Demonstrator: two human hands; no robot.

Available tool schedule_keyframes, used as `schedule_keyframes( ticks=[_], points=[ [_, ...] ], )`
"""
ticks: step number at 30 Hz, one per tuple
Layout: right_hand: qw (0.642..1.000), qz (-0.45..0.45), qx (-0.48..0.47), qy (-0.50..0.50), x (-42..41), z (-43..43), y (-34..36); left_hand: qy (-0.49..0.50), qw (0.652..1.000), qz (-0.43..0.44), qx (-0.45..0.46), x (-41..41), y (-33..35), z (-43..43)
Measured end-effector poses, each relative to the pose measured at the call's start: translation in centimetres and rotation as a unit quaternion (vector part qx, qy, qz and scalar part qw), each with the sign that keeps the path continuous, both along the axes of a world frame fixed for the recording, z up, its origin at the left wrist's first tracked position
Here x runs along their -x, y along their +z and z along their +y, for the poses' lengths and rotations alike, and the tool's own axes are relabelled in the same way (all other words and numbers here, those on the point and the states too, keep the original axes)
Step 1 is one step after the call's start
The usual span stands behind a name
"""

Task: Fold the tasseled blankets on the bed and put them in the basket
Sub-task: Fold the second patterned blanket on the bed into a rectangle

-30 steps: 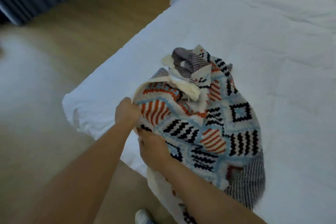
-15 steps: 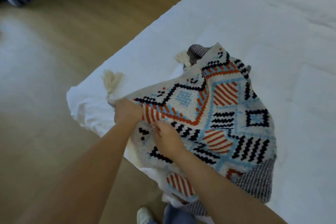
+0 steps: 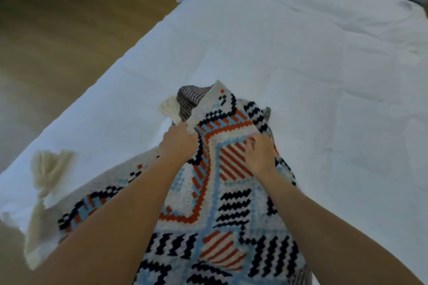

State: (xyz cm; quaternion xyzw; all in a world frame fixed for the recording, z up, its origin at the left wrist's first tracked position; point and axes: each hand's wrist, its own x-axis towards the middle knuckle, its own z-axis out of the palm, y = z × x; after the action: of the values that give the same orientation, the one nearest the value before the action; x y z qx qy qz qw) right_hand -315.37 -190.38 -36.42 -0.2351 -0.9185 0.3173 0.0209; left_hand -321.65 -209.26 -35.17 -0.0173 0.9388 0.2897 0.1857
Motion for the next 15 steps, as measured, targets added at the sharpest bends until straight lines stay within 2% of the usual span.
schedule_keyframes(
  ticks=[5,7,9,11,13,15],
  points=[
    [0.998,-0.015,0.006,-0.057,4.3,7.3,-2.3,-0.021,0.999,0.025,-0.005,5.9,-1.0,6.6],
    [0.996,-0.033,0.025,-0.075,6.0,8.9,-3.5,0.005,1.0,-0.012,-0.014,7.9,-1.6,8.5],
    [0.99,-0.063,0.079,-0.098,7.8,9.8,-4.7,0.071,0.993,-0.078,-0.054,9.6,-2.5,10.0],
    [0.972,-0.077,0.185,-0.123,9.6,10.4,-5.6,0.146,0.978,-0.126,-0.079,11.4,-3.6,11.1],
    [0.951,-0.071,0.281,-0.105,10.6,9.9,-5.7,0.193,0.964,-0.158,-0.097,12.5,-4.2,11.4],
    [0.942,-0.094,0.316,-0.066,11.0,9.2,-6.1,0.202,0.959,-0.173,-0.102,13.2,-5.0,11.9]
  ],
)
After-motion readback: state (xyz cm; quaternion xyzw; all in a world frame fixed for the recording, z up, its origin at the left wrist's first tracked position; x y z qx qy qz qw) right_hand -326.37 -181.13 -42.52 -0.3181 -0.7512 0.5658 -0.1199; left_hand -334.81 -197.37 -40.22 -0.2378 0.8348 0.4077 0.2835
